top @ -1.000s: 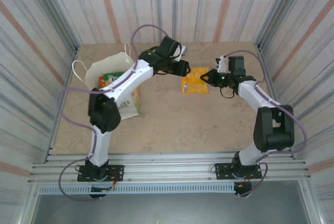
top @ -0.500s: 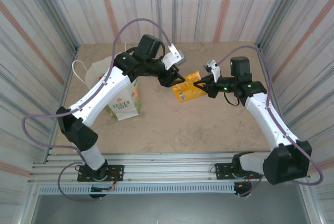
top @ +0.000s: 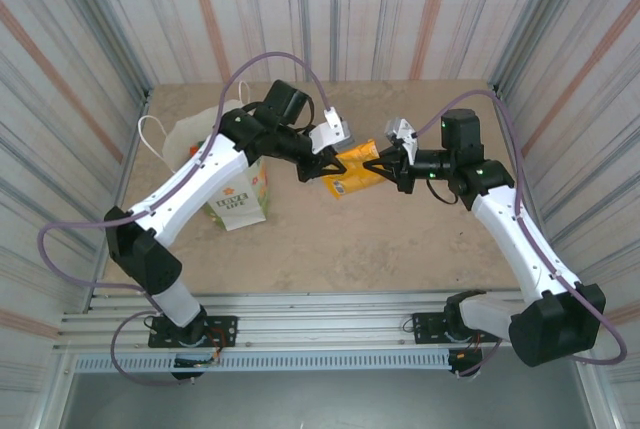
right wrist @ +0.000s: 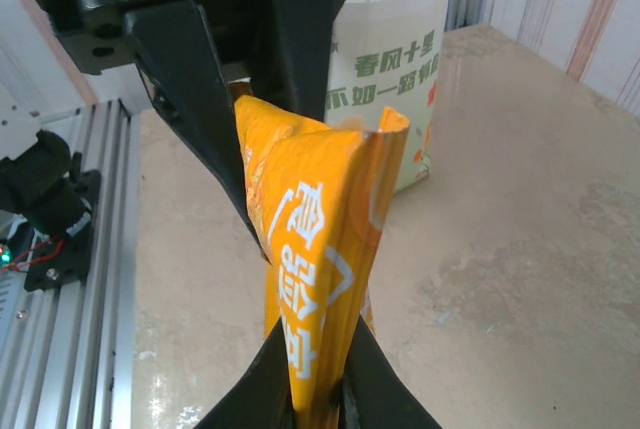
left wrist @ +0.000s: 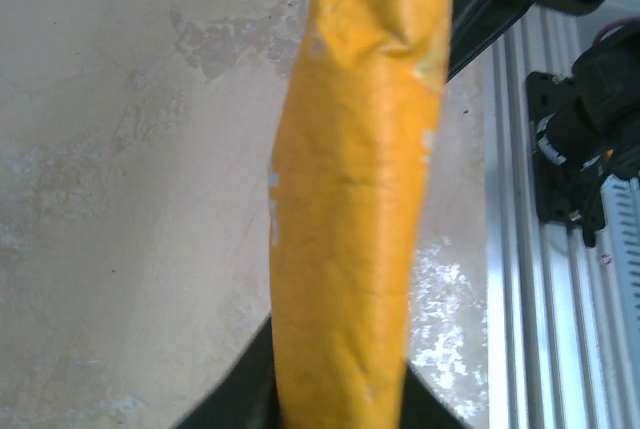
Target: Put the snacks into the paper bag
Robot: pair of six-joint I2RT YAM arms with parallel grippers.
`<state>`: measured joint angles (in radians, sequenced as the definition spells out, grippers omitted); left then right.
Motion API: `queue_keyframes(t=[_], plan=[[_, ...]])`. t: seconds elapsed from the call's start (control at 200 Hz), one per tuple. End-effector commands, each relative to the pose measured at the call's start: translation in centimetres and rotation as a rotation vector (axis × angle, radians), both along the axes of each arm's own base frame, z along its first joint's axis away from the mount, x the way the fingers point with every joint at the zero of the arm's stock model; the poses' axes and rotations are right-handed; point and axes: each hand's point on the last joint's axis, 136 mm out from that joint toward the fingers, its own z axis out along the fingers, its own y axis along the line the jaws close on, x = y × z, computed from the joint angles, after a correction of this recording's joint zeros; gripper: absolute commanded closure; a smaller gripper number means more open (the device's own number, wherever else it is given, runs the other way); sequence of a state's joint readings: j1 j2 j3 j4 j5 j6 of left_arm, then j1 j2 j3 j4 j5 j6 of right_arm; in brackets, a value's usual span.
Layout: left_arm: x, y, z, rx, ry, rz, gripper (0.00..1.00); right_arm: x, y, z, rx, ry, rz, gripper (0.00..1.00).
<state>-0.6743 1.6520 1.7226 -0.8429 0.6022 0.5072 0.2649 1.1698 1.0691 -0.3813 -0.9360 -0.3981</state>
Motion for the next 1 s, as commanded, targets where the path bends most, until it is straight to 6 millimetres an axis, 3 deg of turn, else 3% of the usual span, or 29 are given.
queue_keyframes(t=[0.0,0.08,0.185,0.256,0.371,0.646,0.742,0.877,0.992], plan=[[-2.0,0.7,2.4,-0.051,-0.03,-0.044,0.92,-0.3,0.0,0.2,-0.006,-0.026,-0.008,0.87],[-2.4,1.1,2.8,-0.057,-0.032,-0.038,0.99,0.0,-0.1,0.1,-0.008,-0.019,-0.028,0.84],[-2.5,1.7,3.6,-0.058,-0.034,0.006,1.0,1.0,-0.4,0.2,-0.004,-0.002,-0.102,0.67],[-2.0,2.6,4.0,-0.037,-0.039,0.078,1.0,2.2,-1.1,0.4,0.005,0.018,-0.2,0.55],[-0.5,4.9,5.4,0.005,-0.05,0.257,1.0,3.5,-1.9,0.2,0.021,0.069,-0.308,0.47],[1.8,12.7,10.7,-0.021,-0.12,0.68,1.0,5.0,-1.6,-1.2,0.064,0.261,-0.379,0.41],[2.6,16.6,12.4,-0.042,-0.158,0.867,1.0,5.5,-1.2,-1.6,0.068,0.314,-0.382,0.4],[3.3,22.6,12.8,-0.047,-0.143,1.134,1.0,5.9,-0.5,-2.3,0.055,0.359,-0.376,0.4],[3.3,26.3,12.2,-0.044,-0.111,1.286,1.0,6.0,0.1,-2.7,0.039,0.383,-0.364,0.4]])
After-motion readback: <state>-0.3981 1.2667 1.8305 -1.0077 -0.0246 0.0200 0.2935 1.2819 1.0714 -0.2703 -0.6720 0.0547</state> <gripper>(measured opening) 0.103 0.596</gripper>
